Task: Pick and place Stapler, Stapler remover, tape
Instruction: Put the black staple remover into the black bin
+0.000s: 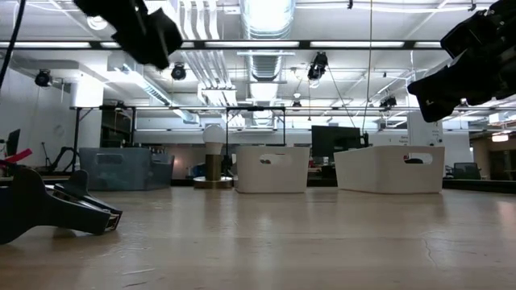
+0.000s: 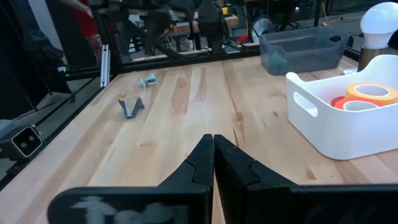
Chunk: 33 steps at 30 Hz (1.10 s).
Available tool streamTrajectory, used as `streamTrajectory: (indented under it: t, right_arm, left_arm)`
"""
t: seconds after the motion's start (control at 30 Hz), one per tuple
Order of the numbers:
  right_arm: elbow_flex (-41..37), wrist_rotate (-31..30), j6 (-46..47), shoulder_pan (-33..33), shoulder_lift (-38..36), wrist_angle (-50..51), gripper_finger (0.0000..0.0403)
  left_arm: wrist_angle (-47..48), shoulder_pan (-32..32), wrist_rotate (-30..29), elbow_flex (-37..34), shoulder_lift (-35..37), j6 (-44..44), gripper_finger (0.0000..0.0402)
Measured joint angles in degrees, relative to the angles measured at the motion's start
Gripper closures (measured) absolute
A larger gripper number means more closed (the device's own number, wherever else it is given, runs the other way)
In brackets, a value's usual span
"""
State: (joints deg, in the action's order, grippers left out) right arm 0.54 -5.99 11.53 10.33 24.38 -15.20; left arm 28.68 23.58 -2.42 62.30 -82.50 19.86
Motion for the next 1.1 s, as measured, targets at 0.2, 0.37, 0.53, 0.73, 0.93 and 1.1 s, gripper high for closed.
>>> streamTrajectory:
  t: [0.2, 0.37, 0.53, 0.73, 0.93, 1.1]
  right_arm:
    - [0.0, 0.0, 0.0, 0.0, 0.1, 0.0, 0.0394]
    - [0.0, 0.0, 0.0, 0.0, 0.1, 0.0, 0.0394]
    - [0.0, 0.0, 0.0, 0.0, 0.1, 0.0, 0.0394]
    - [0.0, 0.0, 0.0, 0.0, 0.1, 0.0, 0.0394]
    - [0.0, 0.0, 0.0, 0.0, 0.1, 0.0, 0.0394]
    - [0.0, 0.0, 0.0, 0.0, 0.1, 0.0, 0.0394]
  left_arm:
    - [-1.3, 1.4, -0.5, -3.9, -0.1, 4.7, 0.0213]
    - [-1.4, 1.8, -0.2, -7.2, -0.4, 7.6, 0.0213]
    - [-2.9, 1.9, 0.2, -11.2, -0.4, 12.0, 0.0213]
    - [-16.0, 3.0, 2.6, -16.7, -0.6, 14.4, 0.0213]
    - [-22.2, 4.5, 2.8, -20.4, -2.0, 16.5, 0.0213]
    - [-28.0, 5.2, 2.9, -21.4, -4.4, 17.3, 0.0213]
